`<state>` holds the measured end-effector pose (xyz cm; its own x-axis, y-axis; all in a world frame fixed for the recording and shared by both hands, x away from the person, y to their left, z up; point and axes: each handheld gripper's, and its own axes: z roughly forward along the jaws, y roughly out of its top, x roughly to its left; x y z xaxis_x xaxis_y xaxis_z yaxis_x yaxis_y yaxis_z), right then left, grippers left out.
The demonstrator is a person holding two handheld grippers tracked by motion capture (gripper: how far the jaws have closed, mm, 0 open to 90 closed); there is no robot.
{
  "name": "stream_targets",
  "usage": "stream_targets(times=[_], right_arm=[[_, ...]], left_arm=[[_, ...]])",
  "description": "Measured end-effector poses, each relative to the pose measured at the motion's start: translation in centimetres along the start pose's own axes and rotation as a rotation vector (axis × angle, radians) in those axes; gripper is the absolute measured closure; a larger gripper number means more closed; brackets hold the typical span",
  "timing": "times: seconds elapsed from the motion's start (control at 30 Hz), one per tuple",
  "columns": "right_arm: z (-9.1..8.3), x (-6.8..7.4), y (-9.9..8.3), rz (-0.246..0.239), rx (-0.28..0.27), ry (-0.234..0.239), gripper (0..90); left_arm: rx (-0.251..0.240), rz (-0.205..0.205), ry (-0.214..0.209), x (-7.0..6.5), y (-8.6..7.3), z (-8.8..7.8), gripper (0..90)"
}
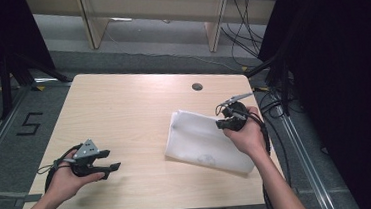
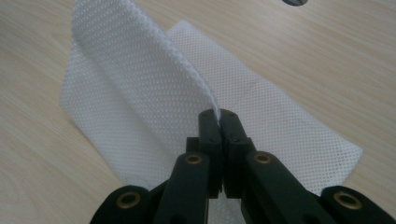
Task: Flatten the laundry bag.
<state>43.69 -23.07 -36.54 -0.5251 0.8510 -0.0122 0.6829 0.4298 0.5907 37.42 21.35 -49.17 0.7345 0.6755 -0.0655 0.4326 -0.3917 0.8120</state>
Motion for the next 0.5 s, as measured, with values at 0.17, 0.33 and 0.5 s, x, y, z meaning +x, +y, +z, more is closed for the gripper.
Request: stream_targets(times=[0.17, 0.33, 0.5], right_arm=[[-0.4, 0.8, -0.4, -0.017, -0.018, 0.008, 90.0], [-1.1, 1.8, -0.8, -0.013, -0.016, 0.017, 90.0], [-1.4, 2.5, -1.5, -0.057, -0.06, 0.036, 90.0]], left_arm=[[0.004, -0.002, -0.003, 0.0, -0.1, 0.1, 35.2], [0.003, -0.006, 0.007, 0.1, -0.1, 0.1, 35.2], [0.003, -0.023, 0.001, 0.0, -0.2, 0.3, 35.2]])
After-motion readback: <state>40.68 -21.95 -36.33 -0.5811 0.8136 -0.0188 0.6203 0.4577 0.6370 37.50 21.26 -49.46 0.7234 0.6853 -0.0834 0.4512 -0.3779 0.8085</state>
